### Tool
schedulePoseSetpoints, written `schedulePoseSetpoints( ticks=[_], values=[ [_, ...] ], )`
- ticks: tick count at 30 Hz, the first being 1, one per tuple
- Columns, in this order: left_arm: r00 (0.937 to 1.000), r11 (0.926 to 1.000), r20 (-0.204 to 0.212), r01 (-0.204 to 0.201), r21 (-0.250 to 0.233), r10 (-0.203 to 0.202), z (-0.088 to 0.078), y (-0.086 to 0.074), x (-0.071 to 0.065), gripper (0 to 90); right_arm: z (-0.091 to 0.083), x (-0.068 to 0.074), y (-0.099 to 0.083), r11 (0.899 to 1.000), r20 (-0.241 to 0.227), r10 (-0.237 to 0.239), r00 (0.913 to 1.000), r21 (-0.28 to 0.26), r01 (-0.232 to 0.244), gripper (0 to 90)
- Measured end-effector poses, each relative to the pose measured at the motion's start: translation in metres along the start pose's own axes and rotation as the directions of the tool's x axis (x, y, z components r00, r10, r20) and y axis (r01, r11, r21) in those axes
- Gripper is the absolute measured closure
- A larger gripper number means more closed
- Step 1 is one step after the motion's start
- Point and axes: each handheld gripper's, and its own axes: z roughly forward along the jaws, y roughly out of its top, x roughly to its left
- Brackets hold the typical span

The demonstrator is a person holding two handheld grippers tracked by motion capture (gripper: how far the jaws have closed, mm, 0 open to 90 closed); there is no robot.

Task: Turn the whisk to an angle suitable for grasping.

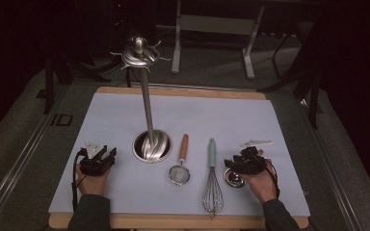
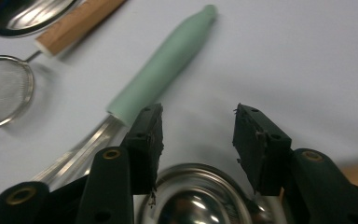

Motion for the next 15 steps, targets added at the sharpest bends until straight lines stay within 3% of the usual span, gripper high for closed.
schedulePoseSetpoints(
  ticks=[9, 11, 15],
  values=[
    [1.0000, 1.0000, -0.002, -0.002, -0.003, 0.002, 0.000, 0.000, 0.000, 59.9, 0.011, 0.016, 0.008, 1.000, -0.055, 0.012, 0.9984, 0.021, -0.011, 44.7],
    [1.0000, 1.0000, -0.003, -0.003, -0.004, 0.003, 0.000, 0.000, 0.000, 59.7, 0.016, 0.019, 0.010, 0.999, -0.090, 0.026, 0.9956, 0.034, -0.023, 44.1],
    [1.0000, 1.0000, -0.004, -0.003, -0.004, 0.003, 0.000, 0.000, 0.000, 59.3, 0.026, 0.024, 0.011, 0.997, -0.095, 0.029, 0.9951, 0.069, -0.023, 44.0]
  ],
)
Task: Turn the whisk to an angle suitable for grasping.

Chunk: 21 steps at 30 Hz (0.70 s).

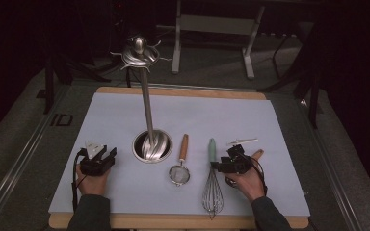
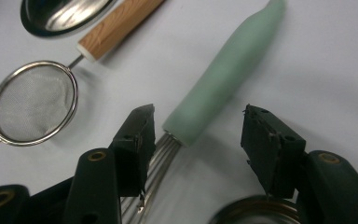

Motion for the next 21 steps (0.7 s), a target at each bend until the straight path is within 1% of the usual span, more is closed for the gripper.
schedulePoseSetpoints(
  ticks=[1, 3, 4, 5, 6, 7, 9, 11, 13, 14, 15, 16, 17, 21],
  values=[
    [1.0000, 1.0000, 0.000, 0.001, 0.000, -0.001, 0.000, 0.000, 0.000, 59.2, 0.007, 0.002, 0.001, 1.000, -0.003, -0.004, 1.0000, 0.020, 0.004, 44.2],
    [1.0000, 1.0000, 0.000, 0.003, -0.001, -0.003, 0.000, 0.000, 0.000, 59.1, 0.011, 0.004, 0.002, 1.000, 0.002, -0.006, 1.0000, 0.028, 0.006, 44.8],
    [1.0000, 1.0000, 0.002, 0.006, -0.002, -0.006, 0.000, 0.000, 0.000, 58.9, 0.018, 0.006, 0.004, 0.998, 0.023, -0.014, 0.9996, 0.054, 0.013, 45.4],
    [1.0000, 1.0000, 0.002, 0.006, -0.002, -0.006, 0.000, 0.000, 0.000, 58.9, 0.021, 0.007, 0.004, 0.998, 0.038, -0.017, 0.9991, 0.066, 0.014, 46.3],
    [1.0000, 1.0000, 0.002, 0.006, -0.002, -0.006, 0.000, 0.000, 0.000, 58.8, 0.021, 0.007, 0.004, 0.998, 0.038, -0.017, 0.9991, 0.066, 0.014, 46.3],
    [1.0000, 1.0000, 0.003, 0.006, -0.003, -0.006, 0.000, 0.000, 0.001, 58.8, 0.024, 0.008, 0.005, 0.997, 0.048, -0.023, 0.9986, 0.079, 0.019, 46.5],
    [1.0000, 1.0000, 0.003, 0.007, -0.003, -0.007, 0.000, 0.000, 0.001, 58.5, 0.026, 0.011, 0.007, 0.996, 0.069, -0.039, 0.9969, 0.079, 0.033, 48.8],
    [1.0000, 1.0000, 0.003, 0.008, -0.002, -0.008, -0.001, 0.000, 0.001, 58.4, 0.027, 0.015, 0.009, 0.994, 0.096, -0.051, 0.9941, 0.099, 0.042, 50.6],
    [1.0000, 1.0000, 0.003, 0.009, -0.003, -0.009, -0.001, 0.000, 0.001, 58.2, 0.029, 0.018, 0.011, 0.990, 0.122, -0.086, 0.9888, 0.121, 0.072, 54.3],
    [0.9999, 0.9999, 0.003, 0.010, -0.006, -0.010, -0.001, 0.000, 0.001, 58.1, 0.030, 0.019, 0.013, 0.987, 0.136, -0.109, 0.9847, 0.133, 0.090, 56.5],
    [0.9999, 0.9999, 0.003, 0.011, -0.006, -0.011, -0.001, 0.000, 0.001, 58.1, 0.030, 0.020, 0.014, 0.985, 0.145, -0.115, 0.9827, 0.146, 0.094, 56.7],
    [0.9999, 0.9999, 0.003, 0.013, -0.008, -0.012, -0.001, 0.000, 0.001, 58.0, 0.030, 0.020, 0.015, 0.984, 0.139, -0.119, 0.9831, 0.150, 0.098, 57.1],
    [0.9999, 0.9999, 0.003, 0.013, -0.008, -0.013, -0.001, 0.000, 0.001, 57.9, 0.030, 0.019, 0.016, 0.983, 0.136, -0.114, 0.9842, 0.157, 0.092, 57.7],
    [0.9999, 0.9999, 0.002, 0.014, -0.007, -0.014, -0.001, 0.000, 0.001, 57.6, 0.029, 0.014, 0.020, 0.983, 0.114, -0.082, 0.9901, 0.173, 0.062, 61.3]
  ],
)
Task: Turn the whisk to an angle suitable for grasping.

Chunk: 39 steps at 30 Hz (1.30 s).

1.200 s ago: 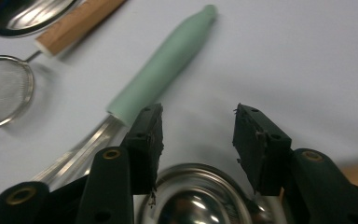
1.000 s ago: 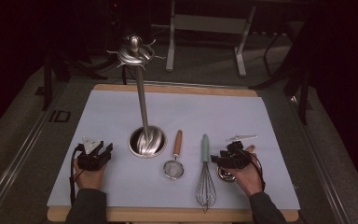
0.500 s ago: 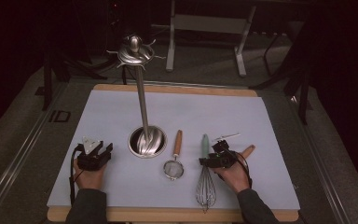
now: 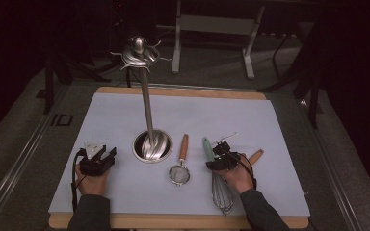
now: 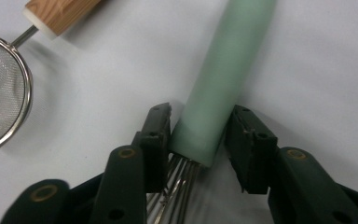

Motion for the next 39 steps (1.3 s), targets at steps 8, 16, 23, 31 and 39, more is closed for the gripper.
schedulePoseSetpoints(
  ticks=[8, 16, 23, 31, 39],
  values=[
    [1.0000, 1.0000, -0.002, 0.006, 0.000, -0.006, 0.000, 0.000, 0.000, 56.8, 0.000, -0.011, 0.010, 0.995, -0.115, 0.074, 0.9906, 0.076, -0.066, 59.5],
    [0.9999, 0.9999, -0.001, 0.012, -0.002, -0.012, 0.000, 0.000, 0.001, 56.2, -0.001, -0.013, 0.018, 0.987, -0.162, 0.134, 0.9777, 0.109, -0.118, 59.6],
    [0.9999, 0.9999, -0.003, 0.014, 0.000, -0.014, 0.000, 0.000, 0.001, 55.1, -0.008, -0.014, 0.021, 0.988, -0.199, 0.144, 0.9694, 0.092, -0.128, 60.5],
    [0.9999, 0.9999, -0.005, 0.014, 0.006, -0.014, 0.000, 0.000, 0.001, 54.5, 0.003, -0.008, 0.023, 0.987, -0.182, 0.105, 0.9777, 0.143, -0.079, 62.4],
    [0.9999, 0.9999, -0.004, 0.013, 0.009, -0.013, 0.001, 0.000, 0.001, 54.5, 0.008, -0.004, 0.026, 0.984, -0.146, 0.118, 0.9823, 0.148, -0.096, 67.1]
  ],
)
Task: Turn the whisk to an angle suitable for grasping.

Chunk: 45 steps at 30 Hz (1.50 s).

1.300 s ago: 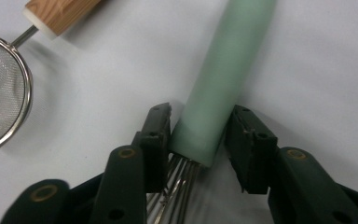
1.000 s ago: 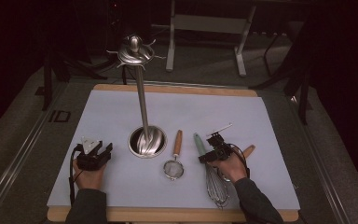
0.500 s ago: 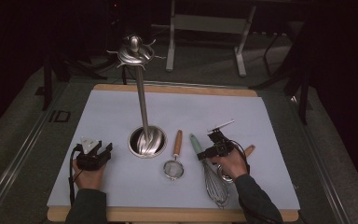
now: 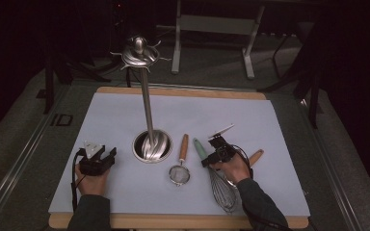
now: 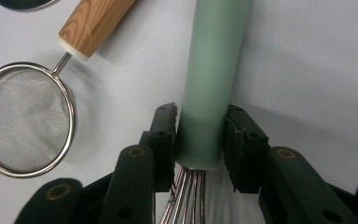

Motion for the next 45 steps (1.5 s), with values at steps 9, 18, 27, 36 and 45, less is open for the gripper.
schedulePoseSetpoints(
  ticks=[9, 18, 27, 36, 45],
  values=[
    [1.0000, 1.0000, 0.000, -0.001, 0.003, 0.001, 0.001, 0.000, 0.000, 54.7, -0.010, -0.002, -0.003, 0.998, -0.021, 0.013, 0.9997, -0.063, -0.014, 69.1],
    [1.0000, 1.0000, 0.000, -0.001, 0.004, 0.001, 0.001, 0.000, 0.000, 54.9, -0.032, -0.004, -0.004, 0.987, -0.087, 0.016, 0.9961, -0.156, -0.030, 69.1],
    [1.0000, 1.0000, 0.001, 0.000, 0.004, 0.000, 0.001, 0.000, 0.000, 54.9, -0.049, 0.003, 0.000, 0.976, -0.107, -0.010, 0.9942, -0.219, -0.014, 69.2],
    [1.0000, 1.0000, -0.001, 0.001, 0.007, -0.001, 0.001, 0.000, 0.000, 54.9, -0.061, 0.011, 0.003, 0.963, -0.139, -0.045, 0.9893, -0.269, 0.007, 69.2],
    [1.0000, 1.0000, -0.001, 0.001, 0.007, -0.001, 0.001, 0.000, 0.000, 54.9, -0.074, 0.020, 0.007, 0.948, -0.127, -0.097, 0.9872, -0.314, 0.053, 69.3]
  ],
)
